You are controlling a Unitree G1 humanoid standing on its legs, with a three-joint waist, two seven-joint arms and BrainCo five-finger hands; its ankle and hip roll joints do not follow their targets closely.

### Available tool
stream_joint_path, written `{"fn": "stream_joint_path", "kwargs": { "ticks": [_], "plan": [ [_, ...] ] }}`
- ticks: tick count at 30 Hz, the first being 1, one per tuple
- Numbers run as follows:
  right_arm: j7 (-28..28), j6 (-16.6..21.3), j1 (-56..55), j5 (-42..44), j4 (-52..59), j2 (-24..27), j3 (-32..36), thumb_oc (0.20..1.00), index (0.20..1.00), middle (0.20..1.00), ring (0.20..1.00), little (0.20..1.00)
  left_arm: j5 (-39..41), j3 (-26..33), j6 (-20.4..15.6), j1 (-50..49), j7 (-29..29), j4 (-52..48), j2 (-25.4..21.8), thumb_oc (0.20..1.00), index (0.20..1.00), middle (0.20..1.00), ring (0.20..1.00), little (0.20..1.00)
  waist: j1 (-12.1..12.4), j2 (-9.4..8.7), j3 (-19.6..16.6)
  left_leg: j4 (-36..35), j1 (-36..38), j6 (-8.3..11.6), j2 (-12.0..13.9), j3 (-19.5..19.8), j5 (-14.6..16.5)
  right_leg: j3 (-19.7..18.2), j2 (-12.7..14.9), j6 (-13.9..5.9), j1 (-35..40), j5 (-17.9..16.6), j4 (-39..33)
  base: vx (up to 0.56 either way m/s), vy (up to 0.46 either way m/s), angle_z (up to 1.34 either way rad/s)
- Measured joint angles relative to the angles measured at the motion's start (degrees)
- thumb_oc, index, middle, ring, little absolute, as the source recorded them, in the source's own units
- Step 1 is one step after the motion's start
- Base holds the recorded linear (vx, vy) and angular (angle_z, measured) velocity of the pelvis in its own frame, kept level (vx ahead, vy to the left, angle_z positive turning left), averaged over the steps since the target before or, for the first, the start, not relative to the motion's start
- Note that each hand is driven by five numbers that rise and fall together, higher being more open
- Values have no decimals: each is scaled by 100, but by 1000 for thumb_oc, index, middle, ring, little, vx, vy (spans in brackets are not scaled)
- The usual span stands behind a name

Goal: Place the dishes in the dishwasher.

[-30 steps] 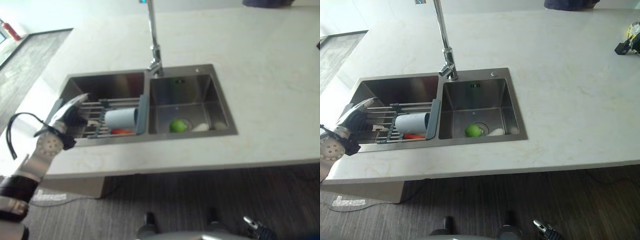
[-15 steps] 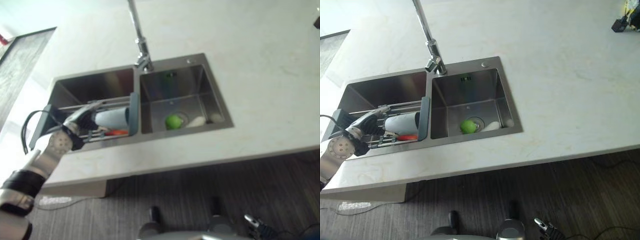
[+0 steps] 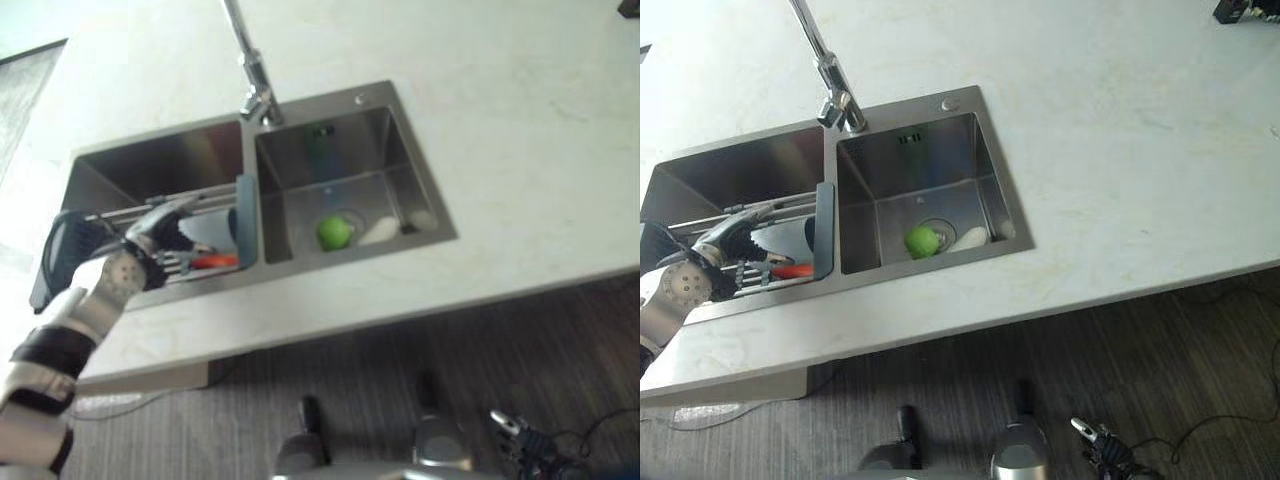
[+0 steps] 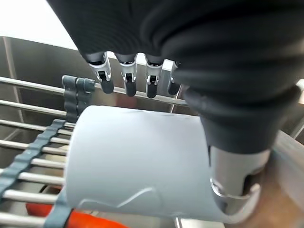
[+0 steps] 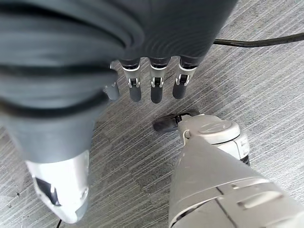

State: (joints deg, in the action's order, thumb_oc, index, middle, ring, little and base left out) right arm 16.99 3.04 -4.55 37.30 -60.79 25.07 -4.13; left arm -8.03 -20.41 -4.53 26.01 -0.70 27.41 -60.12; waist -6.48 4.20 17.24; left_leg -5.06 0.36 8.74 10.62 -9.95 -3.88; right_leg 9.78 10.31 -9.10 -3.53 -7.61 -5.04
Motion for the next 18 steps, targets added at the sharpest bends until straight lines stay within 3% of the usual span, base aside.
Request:
{"fn": "stream_joint_path", "kwargs": {
  "ticks": [10,18],
  "plan": [
    [-6,-4,65,113,65,31,-202,1000,1000,1000,1000,1000,-416,-403,61,571,-188,550,-13,1000,1000,1000,1000,1000,-46,-133,205,0,-58,-3,3,-1,-14,-4,-4,4,-63,-19,1,-20,1,0],
    [-7,2,156,222,181,32,-210,1000,1000,1000,1000,1000,-439,-443,-10,744,-455,632,-17,1000,1000,1000,1000,1000,-43,-137,209,0,-73,-3,2,-1,-14,-4,-3,4,-75,-19,0,0,0,0]
  ]
}}
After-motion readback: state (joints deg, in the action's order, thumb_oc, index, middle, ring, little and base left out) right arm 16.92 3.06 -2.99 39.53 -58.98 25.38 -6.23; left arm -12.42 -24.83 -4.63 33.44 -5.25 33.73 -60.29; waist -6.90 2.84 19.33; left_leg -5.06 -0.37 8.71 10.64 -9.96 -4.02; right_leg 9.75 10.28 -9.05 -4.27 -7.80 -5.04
